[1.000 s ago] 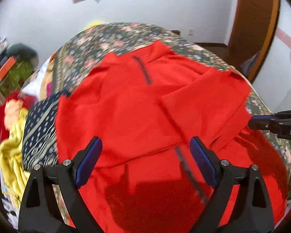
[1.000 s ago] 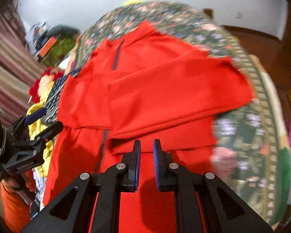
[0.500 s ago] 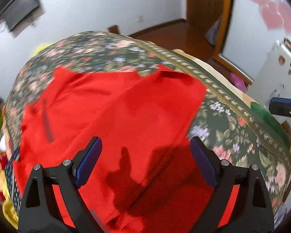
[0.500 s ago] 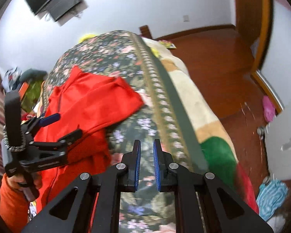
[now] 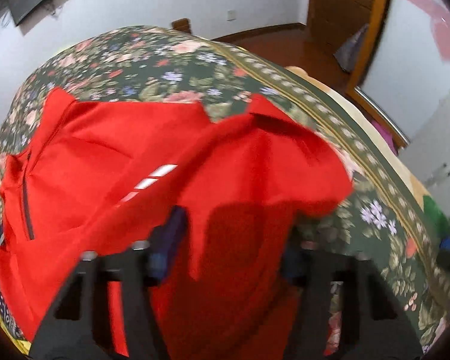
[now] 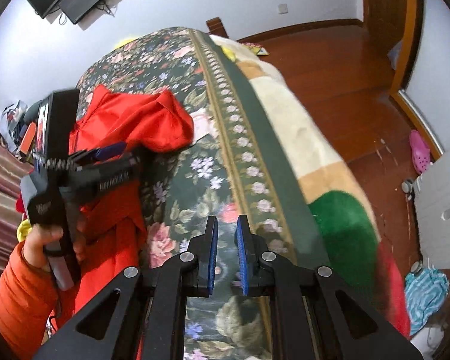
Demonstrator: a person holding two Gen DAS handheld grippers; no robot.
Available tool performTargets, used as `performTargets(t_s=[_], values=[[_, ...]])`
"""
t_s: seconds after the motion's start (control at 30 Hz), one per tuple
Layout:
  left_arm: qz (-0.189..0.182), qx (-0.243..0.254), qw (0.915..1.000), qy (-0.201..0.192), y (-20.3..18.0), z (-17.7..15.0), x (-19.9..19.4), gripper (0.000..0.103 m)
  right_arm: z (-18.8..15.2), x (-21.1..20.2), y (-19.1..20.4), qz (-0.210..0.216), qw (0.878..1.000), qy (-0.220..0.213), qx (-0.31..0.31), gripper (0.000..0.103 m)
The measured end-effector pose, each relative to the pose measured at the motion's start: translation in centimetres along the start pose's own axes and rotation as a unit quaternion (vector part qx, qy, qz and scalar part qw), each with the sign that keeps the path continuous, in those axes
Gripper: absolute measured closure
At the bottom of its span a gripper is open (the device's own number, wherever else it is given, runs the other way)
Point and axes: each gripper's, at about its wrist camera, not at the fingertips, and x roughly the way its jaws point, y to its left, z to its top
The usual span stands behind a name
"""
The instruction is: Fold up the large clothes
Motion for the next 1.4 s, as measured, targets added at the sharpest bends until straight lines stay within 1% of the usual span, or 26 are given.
performTargets(t_s=[0.03, 0.07, 0.1, 0.2, 0.3, 0.37, 0.43, 0.5, 0.53, 0.6, 0.67, 0.77, 0.83, 0.87, 0.93, 1.0, 1.07, 1.17, 1.27, 1.3, 1.4], values=[[-0.009, -0.008, 0.9999, -0.001, 0.5, 0.1, -0.3, 0.071, 0.0, 0.2, 0.3, 0.002, 1.0, 0.002, 0.0, 0.094], [-0.021, -0.015, 0.9997, -0.004, 0.9, 0.2, -0.8, 0.086, 0.0, 0.3, 0.7, 0.004, 1.0, 0.004, -0.003, 0.094], [-0.034, -0.022, 0.9991, -0.012, 1.2, 0.3, -1.6, 0.093, -0.1, 0.3, 1.1, 0.006, 1.0, 0.005, -0.006, 0.094], [-0.037, -0.027, 0.9978, -0.049, 2.0, 0.4, -4.8, 0.093, -0.4, 0.3, 2.8, 0.003, 1.0, 0.007, -0.028, 0.094], [-0.053, -0.038, 0.9945, -0.082, 3.7, 0.6, -8.4, 0.095, -0.4, 0.1, 4.4, -0.003, 0.999, 0.007, -0.048, 0.094], [-0.067, -0.046, 0.9909, -0.108, 5.2, 0.7, -11.1, 0.096, -0.2, -0.1, 5.4, 0.0, 0.998, 0.003, -0.056, 0.094], [-0.084, -0.055, 0.9872, -0.124, 6.5, 1.0, -12.9, 0.096, 0.1, -0.4, 6.5, 0.004, 0.998, -0.003, -0.062, 0.094], [-0.09, -0.065, 0.9836, -0.142, 7.7, 1.1, -14.8, 0.096, 0.4, -0.7, 7.4, 0.009, 0.998, -0.009, -0.061, 0.094], [-0.089, -0.068, 0.9824, -0.15, 8.2, 1.1, -15.5, 0.097, 0.7, -0.8, 8.0, 0.015, 0.998, -0.011, -0.059, 0.094], [-0.071, -0.069, 0.9813, -0.165, 9.2, 0.8, -16.6, 0.098, 1.0, -0.8, 9.0, 0.027, 0.998, -0.012, -0.057, 0.094], [-0.062, -0.08, 0.9776, -0.184, 10.9, 0.2, -18.0, 0.098, 1.3, -0.5, 10.1, 0.028, 0.998, -0.01, -0.063, 0.094], [-0.052, -0.102, 0.9706, -0.211, 14.1, -1.3, -19.9, 0.098, 1.8, 0.7, 12.2, 0.005, 0.995, -0.004, -0.095, 0.094], [-0.033, -0.114, 0.9664, -0.228, 16.7, -2.7, -21.4, 0.098, 2.0, 1.7, 13.8, -0.018, 0.992, -0.001, -0.124, 0.094], [-0.018, -0.121, 0.964, -0.236, 18.2, -3.6, -22.3, 0.098, 2.1, 2.2, 14.4, -0.028, 0.99, -0.001, -0.137, 0.094], [-0.003, -0.135, 0.9604, -0.243, 20.8, -5.2, -23.4, 0.098, 2.4, 3.1, 15.9, -0.053, 0.985, -0.01, -0.166, 0.094], [0.008, -0.153, 0.9568, -0.247, 23.2, -7.2, -24.3, 0.098, 2.7, 4.0, 17.0, -0.068, 0.98, -0.018, -0.186, 0.094], [0.018, -0.166, 0.9546, -0.247, 25.0, -9.3, -24.5, 0.098, 3.0, 5.0, 17.7, -0.077, 0.977, -0.019, -0.197, 0.094], [0.027, -0.186, 0.9562, -0.224, 27.6, -13.2, -23.2, 0.098, 2.8, 7.3, 18.5, -0.104, 0.97, -0.007, -0.219, 0.094], [0.02, -0.22, 0.9609, -0.167, 29.7, -17.8, -19.7, 0.098, 2.1, 9.7, 18.8, -0.131, 0.961, 0.012, -0.243, 0.094], [0.017, -0.226, 0.9622, -0.15, 29.9, -18.9, -18.7, 0.098, 1.7, 10.4, 18.7, -0.139, 0.958, 0.016, -0.25, 0.094], [0.011, -0.242, 0.9666, -0.083, 30.2, -22.5, -14.9, 0.096, 1.1, 10.8, 18.7, -0.151, 0.952, 0.01, -0.265, 0.094]])
